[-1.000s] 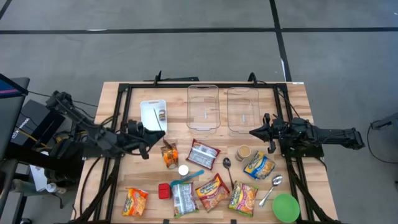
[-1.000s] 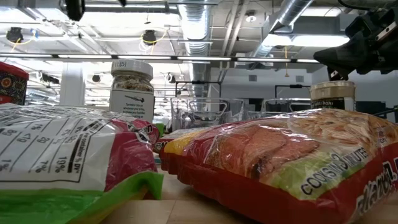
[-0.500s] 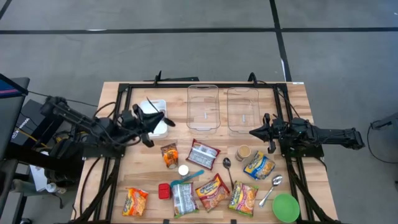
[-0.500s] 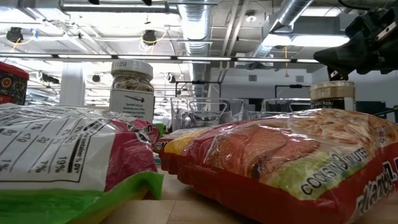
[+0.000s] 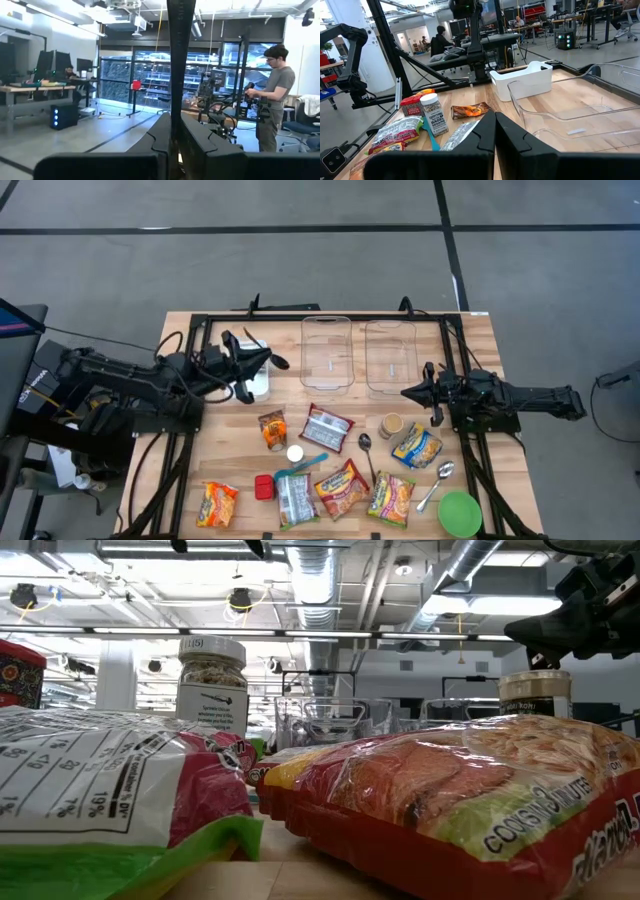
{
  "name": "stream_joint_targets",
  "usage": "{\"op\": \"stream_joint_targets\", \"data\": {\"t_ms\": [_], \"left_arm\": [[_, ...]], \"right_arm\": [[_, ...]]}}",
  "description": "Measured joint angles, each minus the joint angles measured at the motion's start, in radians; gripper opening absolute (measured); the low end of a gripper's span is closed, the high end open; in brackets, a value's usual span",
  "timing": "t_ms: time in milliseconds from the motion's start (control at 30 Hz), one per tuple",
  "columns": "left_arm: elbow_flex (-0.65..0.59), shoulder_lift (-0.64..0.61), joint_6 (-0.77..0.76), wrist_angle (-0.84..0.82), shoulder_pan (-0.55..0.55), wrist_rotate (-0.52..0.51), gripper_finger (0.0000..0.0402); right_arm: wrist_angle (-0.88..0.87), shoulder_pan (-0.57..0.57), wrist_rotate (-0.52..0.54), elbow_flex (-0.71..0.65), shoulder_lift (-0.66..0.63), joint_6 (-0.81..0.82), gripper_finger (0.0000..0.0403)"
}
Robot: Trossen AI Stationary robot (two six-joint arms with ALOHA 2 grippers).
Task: Pick & Place Food Item
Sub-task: Put the left black spoon into the left transparent bin
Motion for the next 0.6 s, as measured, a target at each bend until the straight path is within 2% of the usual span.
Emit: {"op": "stream_joint_targets", "data": {"t_ms": [300, 433, 600], "left_arm": [[0.041, 0.04, -0.054, 0.008, 0.174, 0.172, 0.0012], [0.104, 0.124, -0.055, 0.007, 0.221, 0.234, 0.0015], [0.202, 0.256, -0.054, -0.011, 0.253, 0.248, 0.0013]], "right_arm": [[0.0, 0.0, 0.0, 0.0, 0.0, 0.0, 0.0], [0.0, 0.0, 0.0, 0.0, 0.0, 0.0, 0.0], [0.0, 0.0, 0.0, 0.0, 0.0, 0.0, 0.0]]}}
